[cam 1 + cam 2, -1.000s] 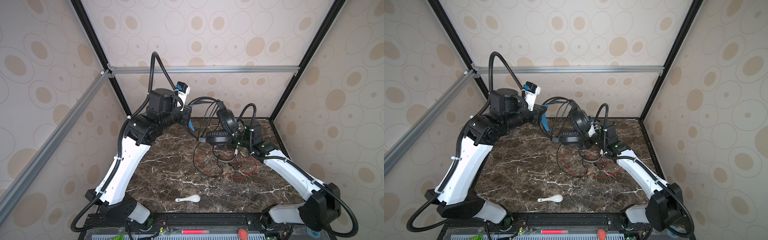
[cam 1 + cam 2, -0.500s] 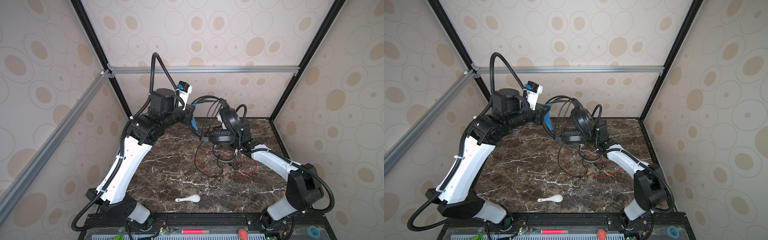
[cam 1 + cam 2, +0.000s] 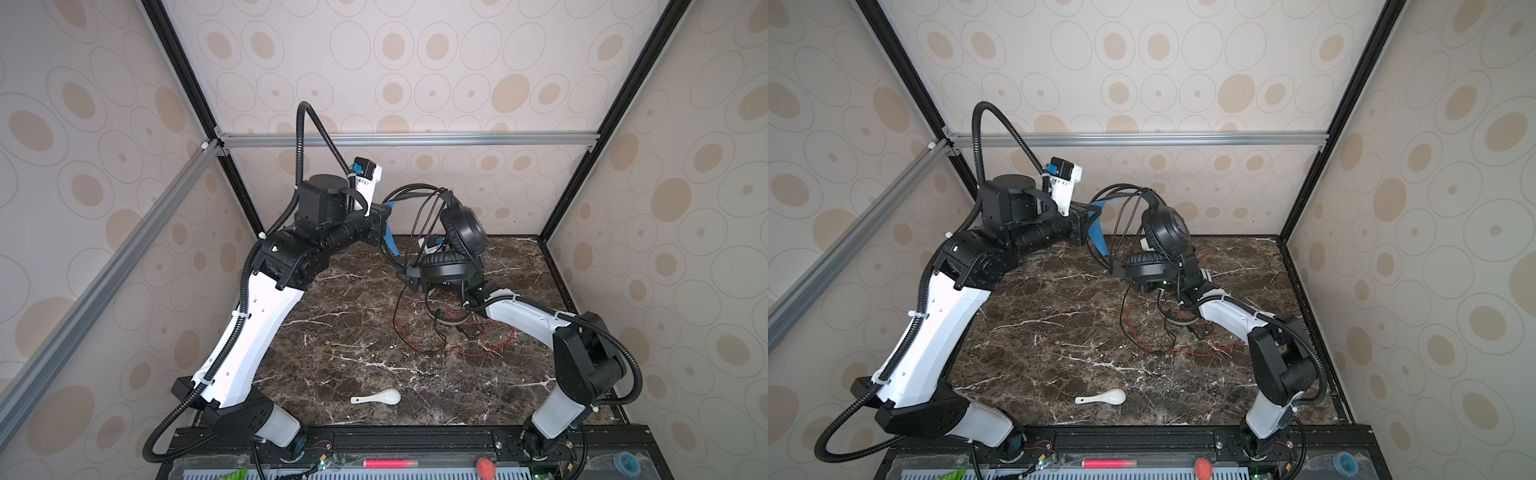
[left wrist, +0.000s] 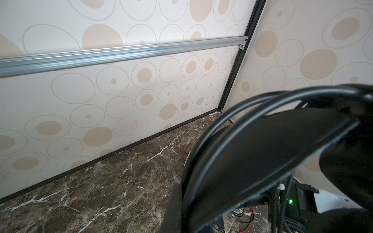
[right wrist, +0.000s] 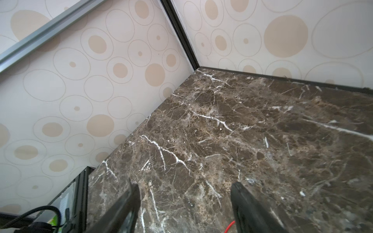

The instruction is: Wrap the headphones

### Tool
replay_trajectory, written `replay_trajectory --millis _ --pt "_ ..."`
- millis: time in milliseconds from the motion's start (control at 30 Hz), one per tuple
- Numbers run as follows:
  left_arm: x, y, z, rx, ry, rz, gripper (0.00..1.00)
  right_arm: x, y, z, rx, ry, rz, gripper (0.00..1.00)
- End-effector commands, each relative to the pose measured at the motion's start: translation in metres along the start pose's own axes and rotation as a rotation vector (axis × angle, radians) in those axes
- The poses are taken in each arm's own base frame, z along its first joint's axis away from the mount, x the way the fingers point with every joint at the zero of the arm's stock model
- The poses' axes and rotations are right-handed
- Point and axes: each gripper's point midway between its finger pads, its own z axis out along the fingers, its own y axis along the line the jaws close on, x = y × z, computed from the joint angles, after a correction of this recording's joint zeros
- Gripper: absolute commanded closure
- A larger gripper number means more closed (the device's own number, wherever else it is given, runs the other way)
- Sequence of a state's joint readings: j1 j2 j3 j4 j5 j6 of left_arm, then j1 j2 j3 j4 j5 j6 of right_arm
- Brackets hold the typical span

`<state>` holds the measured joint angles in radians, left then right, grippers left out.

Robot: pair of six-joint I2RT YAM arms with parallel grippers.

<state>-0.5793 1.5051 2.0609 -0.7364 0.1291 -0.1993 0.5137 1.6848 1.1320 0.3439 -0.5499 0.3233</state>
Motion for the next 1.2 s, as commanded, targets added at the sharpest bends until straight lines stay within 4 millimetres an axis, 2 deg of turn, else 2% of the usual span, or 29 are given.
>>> replay_trajectory --millis 0,67,167,400,567,933,1033,1167 --pt "-0.043 -0.006 -0.026 0.036 -0.163 -0.056 1.0 0.013 0.004 0.002 -0.02 0.013 0.004 0.44" --pt "-0.044 -0.004 -0.027 0.031 -0.174 -0.062 1.0 0.02 0.004 0.001 -0.017 0.023 0.012 0.5" --pt "-0.042 -0.001 -0.026 0.023 -0.173 -0.075 1.0 0.029 0.002 0.0 -0.013 0.039 0.028 0.55" --pt "-0.042 0.005 -0.027 0.015 -0.183 -0.105 1.0 0.049 0.0 -0.001 0.001 0.063 0.063 0.6" --pt "-0.044 0.008 -0.027 0.019 -0.189 -0.121 1.0 0.061 -0.005 0.001 0.004 0.07 0.098 0.66" --pt "-0.043 0.016 -0.022 0.01 -0.187 -0.156 1.0 0.063 -0.009 0.005 0.015 0.079 0.101 0.95" --pt "-0.047 0.024 -0.022 -0.017 -0.206 -0.178 1.0 0.066 -0.009 0.002 0.03 0.095 0.105 0.98" --pt "-0.05 0.045 -0.024 -0.087 -0.226 -0.241 1.0 0.072 -0.007 -0.008 0.068 0.124 0.087 0.99"
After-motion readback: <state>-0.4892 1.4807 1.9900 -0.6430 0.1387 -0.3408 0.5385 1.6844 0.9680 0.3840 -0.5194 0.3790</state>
